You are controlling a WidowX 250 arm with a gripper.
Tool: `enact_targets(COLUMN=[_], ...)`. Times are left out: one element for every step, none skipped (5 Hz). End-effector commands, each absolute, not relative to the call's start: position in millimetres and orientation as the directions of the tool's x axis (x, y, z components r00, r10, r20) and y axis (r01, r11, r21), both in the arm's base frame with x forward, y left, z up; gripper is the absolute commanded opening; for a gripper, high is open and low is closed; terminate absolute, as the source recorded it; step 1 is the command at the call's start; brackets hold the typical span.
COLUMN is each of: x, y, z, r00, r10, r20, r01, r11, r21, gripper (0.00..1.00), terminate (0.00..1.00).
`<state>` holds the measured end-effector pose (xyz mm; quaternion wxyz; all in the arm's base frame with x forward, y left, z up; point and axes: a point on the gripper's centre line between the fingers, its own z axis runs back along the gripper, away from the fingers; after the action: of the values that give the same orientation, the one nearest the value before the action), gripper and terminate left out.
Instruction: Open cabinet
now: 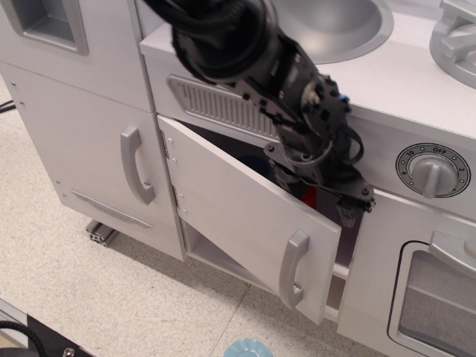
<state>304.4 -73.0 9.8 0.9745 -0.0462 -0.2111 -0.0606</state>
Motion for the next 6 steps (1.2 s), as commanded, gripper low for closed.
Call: enact_targets(x=[293.1, 277.7, 257.5, 243.6, 235.6, 230.6], y=[-64.2, -44.7, -16.0, 8.3, 31.9, 47.0], z=[15.6, 10.4, 4.7, 1.2, -9.1, -13.6], r00=[0.918, 0.93, 0.944, 0.957, 0.967, 0.971], r10=[-0.088, -0.083, -0.095, -0.075, -0.069, -0.054], r20=[0.386, 0.359, 0.317, 0.279, 0.245, 0.232], r01=[0.113, 0.087, 0.087, 0.062, 0.045, 0.026], r11=[0.993, 0.996, 0.995, 0.997, 0.994, 0.992], r21=[-0.043, 0.004, 0.038, 0.056, 0.102, 0.121], gripper=[1.0, 1.0, 1.0, 1.0, 1.0, 1.0], terminate=[0.0, 0.0, 0.0, 0.0, 0.0, 0.0])
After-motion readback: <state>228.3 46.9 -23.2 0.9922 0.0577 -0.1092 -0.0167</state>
